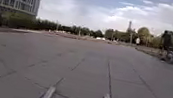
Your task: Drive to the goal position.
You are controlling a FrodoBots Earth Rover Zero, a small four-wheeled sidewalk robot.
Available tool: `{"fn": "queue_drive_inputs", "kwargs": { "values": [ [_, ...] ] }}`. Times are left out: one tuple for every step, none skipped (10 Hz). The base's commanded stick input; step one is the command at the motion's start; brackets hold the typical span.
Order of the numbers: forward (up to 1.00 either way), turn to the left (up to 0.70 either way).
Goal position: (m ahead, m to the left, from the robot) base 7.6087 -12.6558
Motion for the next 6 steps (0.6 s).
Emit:
{"fn": "queue_drive_inputs", "kwargs": {
  "values": [
    [0.70, -0.14],
    [0.70, -0.14],
    [0.70, -0.14],
    [0.70, -0.14],
    [0.70, -0.14],
    [0.70, -0.14]
  ]
}}
